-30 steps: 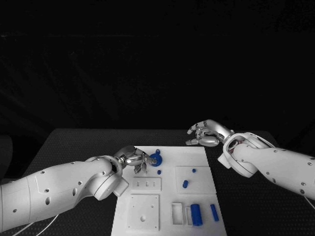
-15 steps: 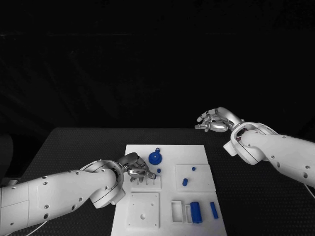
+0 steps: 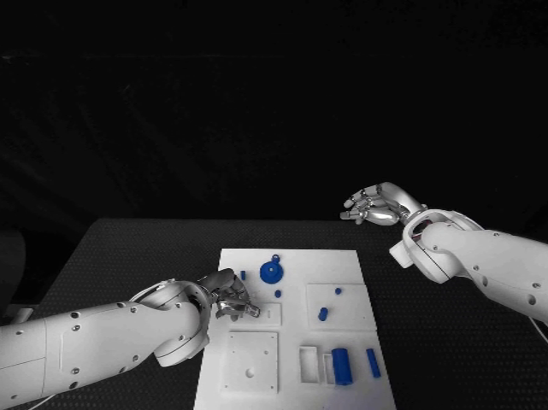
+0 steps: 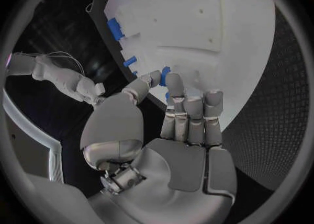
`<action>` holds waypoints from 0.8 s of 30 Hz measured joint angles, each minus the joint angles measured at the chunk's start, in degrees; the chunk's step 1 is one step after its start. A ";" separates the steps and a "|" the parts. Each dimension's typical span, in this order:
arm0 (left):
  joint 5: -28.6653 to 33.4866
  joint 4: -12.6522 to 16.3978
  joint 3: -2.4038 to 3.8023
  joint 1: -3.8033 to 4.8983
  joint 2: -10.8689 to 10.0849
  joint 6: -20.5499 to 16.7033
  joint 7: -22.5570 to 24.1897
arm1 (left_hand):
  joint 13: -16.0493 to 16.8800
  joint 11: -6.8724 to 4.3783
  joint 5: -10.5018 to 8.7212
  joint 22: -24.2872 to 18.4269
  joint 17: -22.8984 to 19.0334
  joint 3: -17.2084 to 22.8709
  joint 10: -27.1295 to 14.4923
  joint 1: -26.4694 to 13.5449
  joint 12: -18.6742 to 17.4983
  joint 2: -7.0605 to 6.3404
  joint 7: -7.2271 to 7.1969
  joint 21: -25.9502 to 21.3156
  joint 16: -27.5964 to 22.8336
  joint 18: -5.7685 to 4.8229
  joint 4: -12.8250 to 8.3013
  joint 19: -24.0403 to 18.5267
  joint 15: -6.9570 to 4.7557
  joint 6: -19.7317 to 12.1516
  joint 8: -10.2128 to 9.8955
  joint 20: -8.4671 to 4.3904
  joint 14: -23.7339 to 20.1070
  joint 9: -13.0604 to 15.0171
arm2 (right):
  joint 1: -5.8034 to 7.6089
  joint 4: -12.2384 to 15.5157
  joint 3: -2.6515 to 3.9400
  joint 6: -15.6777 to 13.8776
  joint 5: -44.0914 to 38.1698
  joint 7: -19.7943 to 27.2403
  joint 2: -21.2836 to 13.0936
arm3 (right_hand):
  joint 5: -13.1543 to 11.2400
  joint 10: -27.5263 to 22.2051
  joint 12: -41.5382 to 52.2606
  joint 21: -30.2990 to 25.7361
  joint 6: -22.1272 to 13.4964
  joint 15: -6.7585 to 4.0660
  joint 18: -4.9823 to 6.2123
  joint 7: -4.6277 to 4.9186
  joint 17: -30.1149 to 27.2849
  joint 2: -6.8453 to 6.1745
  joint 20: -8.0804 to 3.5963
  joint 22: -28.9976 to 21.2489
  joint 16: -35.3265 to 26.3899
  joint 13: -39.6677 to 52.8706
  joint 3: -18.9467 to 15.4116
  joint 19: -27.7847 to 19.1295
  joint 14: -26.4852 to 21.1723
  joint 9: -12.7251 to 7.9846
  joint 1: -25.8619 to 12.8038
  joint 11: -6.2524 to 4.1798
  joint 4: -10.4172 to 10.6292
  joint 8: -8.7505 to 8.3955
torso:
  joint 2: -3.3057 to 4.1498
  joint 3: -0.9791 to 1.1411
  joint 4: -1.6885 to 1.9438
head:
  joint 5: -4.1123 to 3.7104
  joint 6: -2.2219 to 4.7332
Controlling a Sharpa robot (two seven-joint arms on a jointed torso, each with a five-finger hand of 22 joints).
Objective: Assemble the parts on the task board
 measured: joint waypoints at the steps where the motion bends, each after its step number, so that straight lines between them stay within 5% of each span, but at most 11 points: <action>1: -0.48 -0.04 -0.18 0.00 -0.07 -0.24 -0.28 | 0.02 0.00 0.17 0.00 0.00 0.00 0.00 0.00 0.00 0.00 0.00 0.00 0.00 -0.01 0.00 0.08 0.01 0.00 0.00 -0.08 0.01 0.00 | 0.00 0.04 0.00 0.02 0.03 0.01 0.00 | 0.00 0.31 -0.95 -0.32 0.00 0.29 0.00 0.00 -0.25 0.00 0.21 -0.02 -0.94 -1.37 0.00 -0.21 0.26 -0.12 0.00 0.29 0.00 0.00 | 0.00 -0.01 0.00 | 0.03 -0.03; 5: -1.63 -0.10 -0.69 0.00 -0.17 -1.12 -0.99 | 0.11 0.19 0.50 0.00 0.14 0.21 0.43 0.00 0.00 0.00 0.14 0.00 0.00 -0.02 0.21 0.09 0.20 0.15 0.00 -0.09 0.21 0.00 | 0.00 0.13 0.00 0.13 0.12 0.05 -0.06 | 0.34 0.65 -3.15 -1.17 0.00 0.60 0.00 0.00 -0.91 0.00 0.66 -0.02 -3.05 -4.44 0.00 -1.07 0.16 -0.41 0.00 0.63 0.00 0.22 | 0.00 -0.02 -0.03 | 0.09 -0.14; 24: -3.07 -0.57 -0.91 0.00 0.36 -3.56 -2.22 | 0.49 0.01 0.45 0.10 0.40 0.55 1.22 -0.39 0.00 0.39 0.16 0.41 0.44 0.51 0.55 0.81 0.30 0.24 0.00 -0.38 0.92 0.00 | 0.00 0.41 -0.01 0.62 0.23 0.10 0.14 | 1.88 2.09 -7.04 -2.58 -0.01 1.31 -0.01 -0.01 -2.13 0.22 1.21 -0.02 -6.46 -9.98 0.00 -2.22 0.27 -1.02 0.22 1.25 0.00 0.49 | 0.06 -0.04 -0.08 | 0.32 0.03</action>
